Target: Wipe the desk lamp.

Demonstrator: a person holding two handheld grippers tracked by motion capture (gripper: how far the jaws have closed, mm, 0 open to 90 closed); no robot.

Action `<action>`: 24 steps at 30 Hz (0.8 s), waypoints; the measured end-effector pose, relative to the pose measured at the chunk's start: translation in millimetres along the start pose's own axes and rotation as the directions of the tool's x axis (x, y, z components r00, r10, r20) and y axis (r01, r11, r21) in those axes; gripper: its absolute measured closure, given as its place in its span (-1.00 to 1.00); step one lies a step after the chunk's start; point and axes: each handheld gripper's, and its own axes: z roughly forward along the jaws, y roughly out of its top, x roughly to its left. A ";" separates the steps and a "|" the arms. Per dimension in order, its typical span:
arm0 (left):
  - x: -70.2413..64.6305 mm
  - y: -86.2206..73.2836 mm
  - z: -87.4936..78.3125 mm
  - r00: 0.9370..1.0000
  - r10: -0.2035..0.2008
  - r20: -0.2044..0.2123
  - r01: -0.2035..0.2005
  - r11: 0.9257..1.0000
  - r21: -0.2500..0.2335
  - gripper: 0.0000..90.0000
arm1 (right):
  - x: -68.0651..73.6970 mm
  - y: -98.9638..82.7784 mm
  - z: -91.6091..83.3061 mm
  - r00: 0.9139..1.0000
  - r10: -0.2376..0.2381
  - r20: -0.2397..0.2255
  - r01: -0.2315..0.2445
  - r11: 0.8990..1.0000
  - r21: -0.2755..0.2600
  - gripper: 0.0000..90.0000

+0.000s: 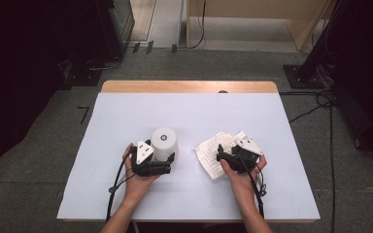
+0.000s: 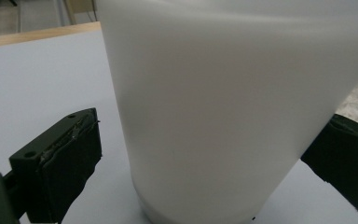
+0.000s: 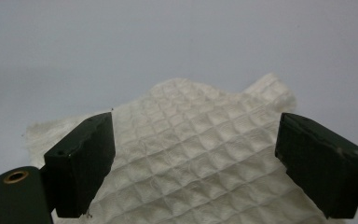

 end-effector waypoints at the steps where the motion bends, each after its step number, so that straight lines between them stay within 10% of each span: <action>1: -0.5 -0.5 1.1 1.000 0.002 -0.002 -0.002 1.000 -0.001 -1.00 | 0.9 0.8 3.2 1.000 0.009 -0.010 -0.009 1.000 0.023 -0.77; 9: -3.1 -2.8 7.8 1.000 0.008 -0.001 -0.008 1.000 0.024 -0.90 | 8.1 -2.4 33.6 1.000 -0.006 -0.001 0.007 0.978 0.208 -0.91; 15: -1.2 -2.8 8.6 1.000 0.001 0.020 -0.001 1.000 0.030 -0.84 | 13.4 -3.8 37.0 0.998 -0.053 0.017 0.047 0.972 0.228 -0.88; 24: -2.3 -1.7 8.6 1.000 0.017 0.016 -0.018 0.999 0.037 -0.83 | 0.8 -4.6 29.9 0.994 -0.089 -0.066 0.100 0.980 0.175 0.14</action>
